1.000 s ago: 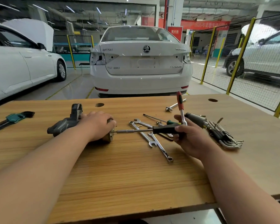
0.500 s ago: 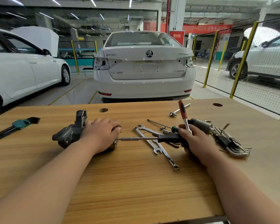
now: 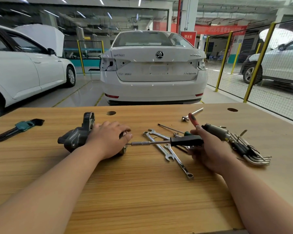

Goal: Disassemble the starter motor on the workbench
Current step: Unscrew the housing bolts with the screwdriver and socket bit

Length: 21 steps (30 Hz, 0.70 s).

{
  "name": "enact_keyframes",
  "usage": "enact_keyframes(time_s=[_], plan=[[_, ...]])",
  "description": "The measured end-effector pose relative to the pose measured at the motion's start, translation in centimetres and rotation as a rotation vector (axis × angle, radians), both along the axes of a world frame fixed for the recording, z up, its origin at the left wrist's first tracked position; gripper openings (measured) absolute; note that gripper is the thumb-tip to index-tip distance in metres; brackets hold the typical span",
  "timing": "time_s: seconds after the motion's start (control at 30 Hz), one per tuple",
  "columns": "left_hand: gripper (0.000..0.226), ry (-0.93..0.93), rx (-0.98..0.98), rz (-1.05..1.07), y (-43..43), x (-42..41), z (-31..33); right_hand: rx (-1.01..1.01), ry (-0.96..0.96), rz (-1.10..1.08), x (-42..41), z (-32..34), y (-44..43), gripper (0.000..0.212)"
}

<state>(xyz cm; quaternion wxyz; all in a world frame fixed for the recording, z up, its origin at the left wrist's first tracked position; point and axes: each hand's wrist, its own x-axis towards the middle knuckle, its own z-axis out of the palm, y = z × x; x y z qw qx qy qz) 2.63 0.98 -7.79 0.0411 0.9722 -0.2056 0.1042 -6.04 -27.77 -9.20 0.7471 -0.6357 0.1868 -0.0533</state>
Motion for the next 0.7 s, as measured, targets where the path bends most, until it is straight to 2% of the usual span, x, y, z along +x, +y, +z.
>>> enact_keyframes(time_s=[0.07, 0.13, 0.33, 0.47, 0.57, 0.63, 0.7], plan=[[0.053, 0.04, 0.018, -0.014, 0.2, 0.0, 0.2, -0.309, 0.086, -0.006, 0.1, 0.1, -0.4, 0.044], [0.052, 0.082, 0.021, -0.029, 0.4, 0.0, 0.7, -0.437, 0.089, 0.041, 0.3, 0.0, -0.8, 0.047], [0.096, 0.213, 0.075, -0.07, 1.4, -0.2, 2.1, -0.177, -0.132, 0.178, -0.3, -0.4, -1.6, 0.017], [0.101, 0.154, 0.089, -0.059, 1.3, 0.0, 1.7, 0.111, -0.137, 0.196, -0.1, -0.5, -1.5, 0.038], [0.107, 0.035, 0.098, -0.002, 1.7, -0.3, 1.1, 0.341, -0.157, 0.156, 0.3, -0.4, -1.2, 0.031], [0.111, -0.069, 0.128, 0.043, 1.7, -0.7, 0.4, 0.317, -0.135, 0.145, 0.5, -0.5, -1.1, 0.023], [0.109, -0.103, 0.122, 0.057, 1.6, -0.7, -0.2, 0.144, -0.086, 0.139, 0.7, -0.7, -1.1, 0.021]])
